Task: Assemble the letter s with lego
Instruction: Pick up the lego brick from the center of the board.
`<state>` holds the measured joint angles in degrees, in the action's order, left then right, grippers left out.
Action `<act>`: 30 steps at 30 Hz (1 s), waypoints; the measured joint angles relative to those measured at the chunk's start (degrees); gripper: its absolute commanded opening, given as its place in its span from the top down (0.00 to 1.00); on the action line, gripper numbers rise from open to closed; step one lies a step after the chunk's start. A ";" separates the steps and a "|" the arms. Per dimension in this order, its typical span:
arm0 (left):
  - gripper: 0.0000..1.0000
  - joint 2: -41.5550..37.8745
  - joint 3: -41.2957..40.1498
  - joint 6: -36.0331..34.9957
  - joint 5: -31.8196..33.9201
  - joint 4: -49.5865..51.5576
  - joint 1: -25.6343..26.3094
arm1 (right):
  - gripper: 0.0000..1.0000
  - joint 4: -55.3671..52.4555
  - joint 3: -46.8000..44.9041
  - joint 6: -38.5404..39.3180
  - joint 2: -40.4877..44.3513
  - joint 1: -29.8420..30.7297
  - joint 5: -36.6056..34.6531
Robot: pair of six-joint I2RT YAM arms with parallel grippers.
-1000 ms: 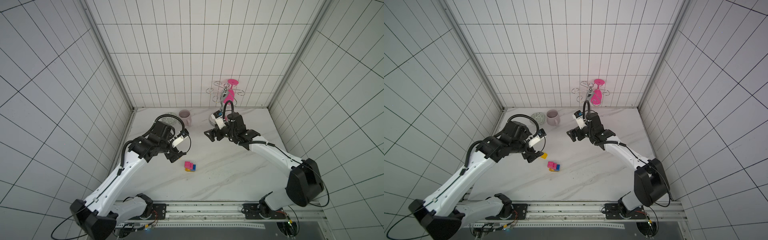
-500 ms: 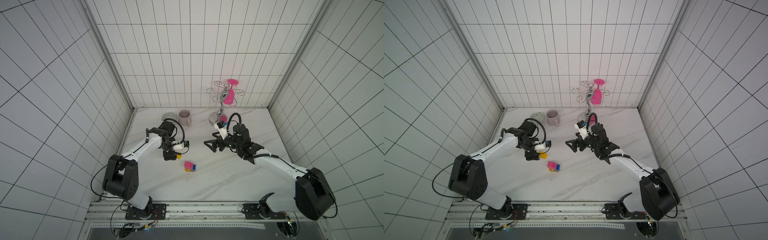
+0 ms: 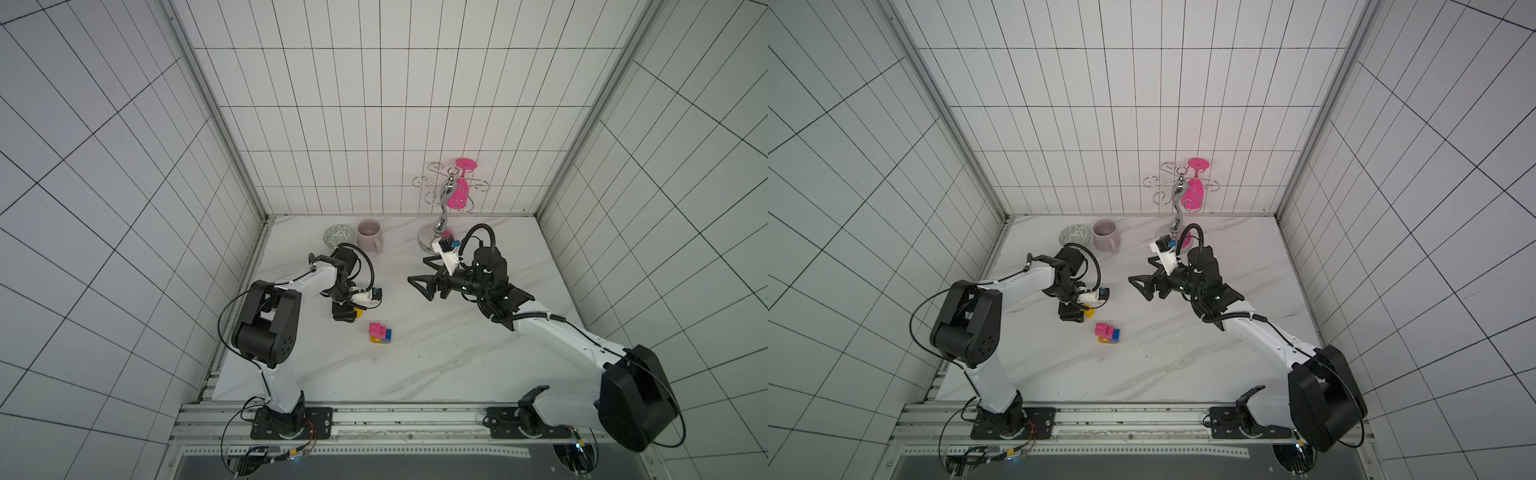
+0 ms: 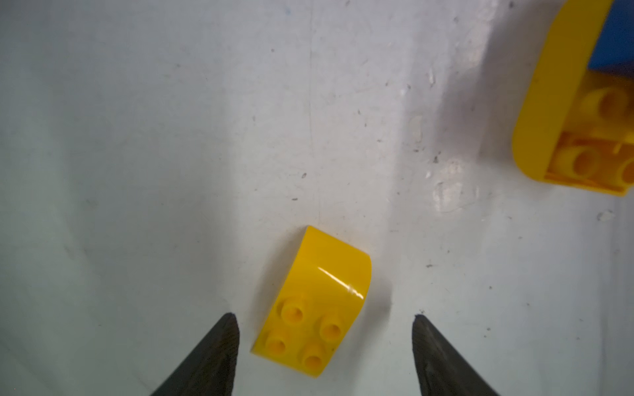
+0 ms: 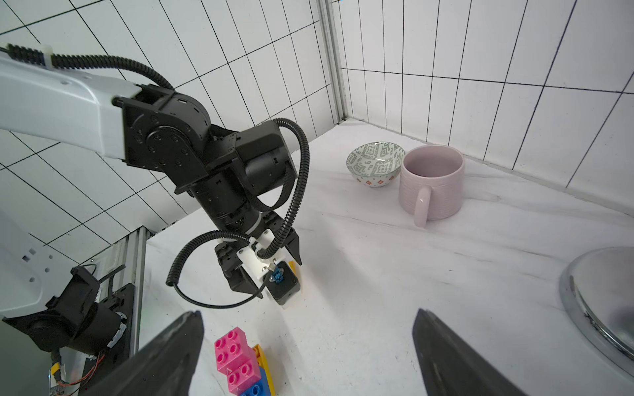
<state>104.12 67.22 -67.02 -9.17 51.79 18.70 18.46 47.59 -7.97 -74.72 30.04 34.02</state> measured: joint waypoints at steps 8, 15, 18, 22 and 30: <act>0.65 1.31 0.17 -0.07 -2.01 -1.16 0.00 | 0.01 0.94 -1.05 -0.22 0.00 0.00 -0.02; 0.74 1.22 -0.57 1.49 -2.78 -3.34 0.37 | 0.00 1.09 -1.60 -0.20 0.00 0.00 -0.04; 0.86 0.55 -1.55 1.97 -2.86 -4.68 0.55 | 0.00 1.20 -2.03 -0.17 0.02 0.00 -0.09; 1.00 -1.09 -3.08 3.48 -2.67 -5.27 0.57 | 0.02 0.85 -4.02 2.23 0.33 0.00 0.59; 1.00 -19.54 -4.00 7.15 -2.14 -2.29 0.59 | 0.00 -3.50 -8.46 15.06 -1.20 0.20 9.49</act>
<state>84.58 63.22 -59.88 -11.31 49.50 19.29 14.96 39.13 7.09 -75.92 30.24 43.51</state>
